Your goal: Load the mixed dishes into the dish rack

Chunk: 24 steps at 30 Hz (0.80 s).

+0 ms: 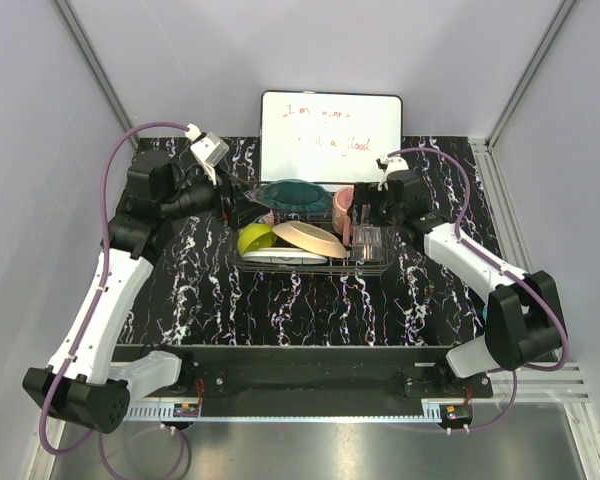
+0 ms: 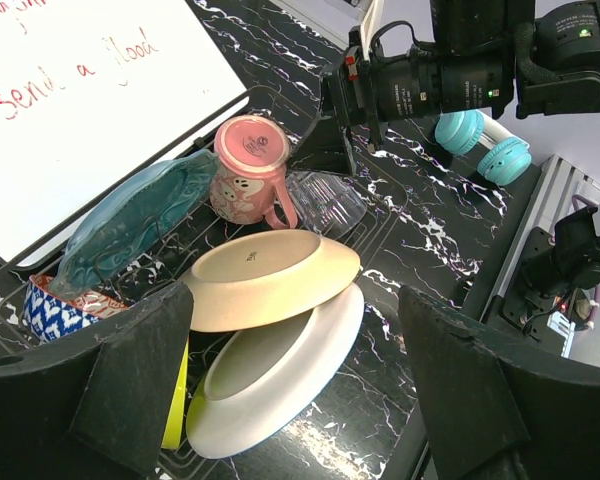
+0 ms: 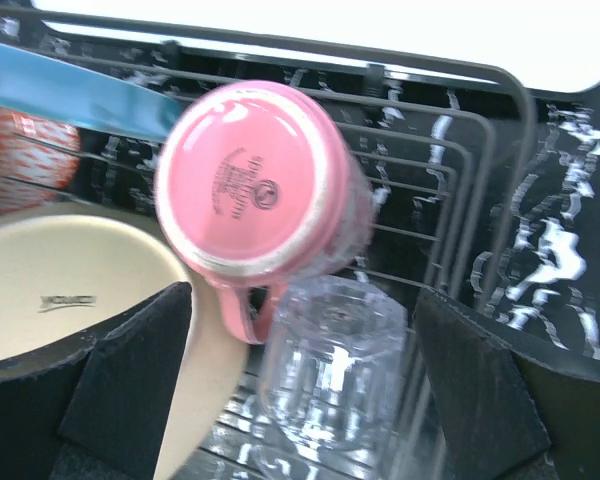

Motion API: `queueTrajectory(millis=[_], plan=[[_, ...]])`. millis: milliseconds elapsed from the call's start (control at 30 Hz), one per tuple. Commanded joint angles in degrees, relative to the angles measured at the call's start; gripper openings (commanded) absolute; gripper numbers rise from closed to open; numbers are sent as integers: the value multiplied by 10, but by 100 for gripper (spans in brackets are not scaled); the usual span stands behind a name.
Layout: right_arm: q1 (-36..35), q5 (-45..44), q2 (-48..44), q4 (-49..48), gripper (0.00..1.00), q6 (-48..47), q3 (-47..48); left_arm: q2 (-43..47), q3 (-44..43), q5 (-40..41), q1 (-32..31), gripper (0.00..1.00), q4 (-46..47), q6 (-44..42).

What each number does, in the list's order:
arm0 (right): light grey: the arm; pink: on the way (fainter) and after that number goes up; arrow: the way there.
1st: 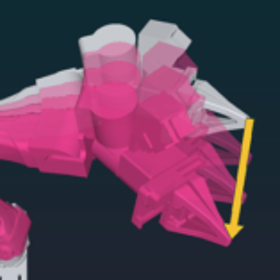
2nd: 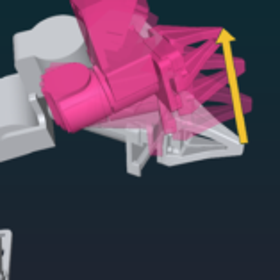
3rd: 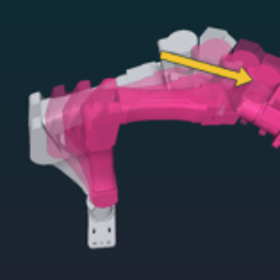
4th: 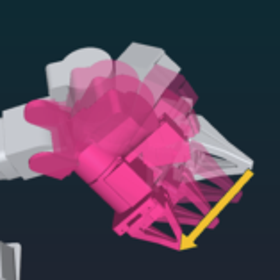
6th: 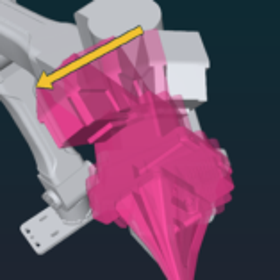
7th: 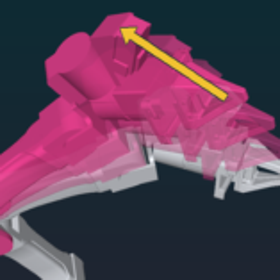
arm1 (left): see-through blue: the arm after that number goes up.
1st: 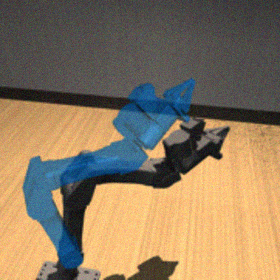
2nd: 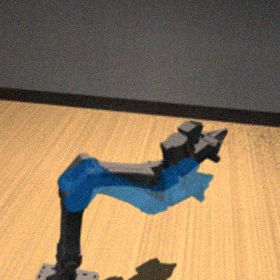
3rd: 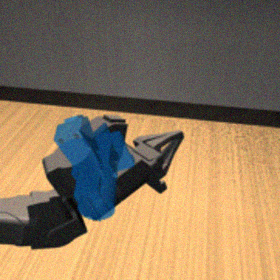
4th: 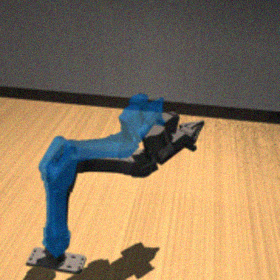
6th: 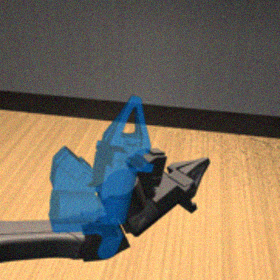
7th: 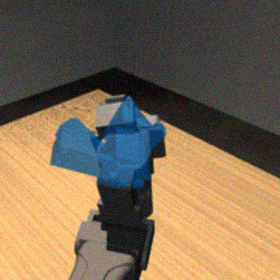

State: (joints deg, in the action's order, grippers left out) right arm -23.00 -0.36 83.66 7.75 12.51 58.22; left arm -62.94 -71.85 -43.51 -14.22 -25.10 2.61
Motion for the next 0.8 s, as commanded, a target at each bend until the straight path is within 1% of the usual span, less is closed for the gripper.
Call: queueTrajectory(millis=[0,167,433,767], plan=[[-1,65,-1,-69,100,46,-7,18,0,-6,3,86,31,-7],[0,88,9,-100,99,58,-14,19,3,-7,3,86,33,-8],[0,96,19,-82,99,66,-28,23,8,-7,3,86,34,-13],[0,103,-9,-56,97,69,-60,25,10,-6,2,86,37,-10]])
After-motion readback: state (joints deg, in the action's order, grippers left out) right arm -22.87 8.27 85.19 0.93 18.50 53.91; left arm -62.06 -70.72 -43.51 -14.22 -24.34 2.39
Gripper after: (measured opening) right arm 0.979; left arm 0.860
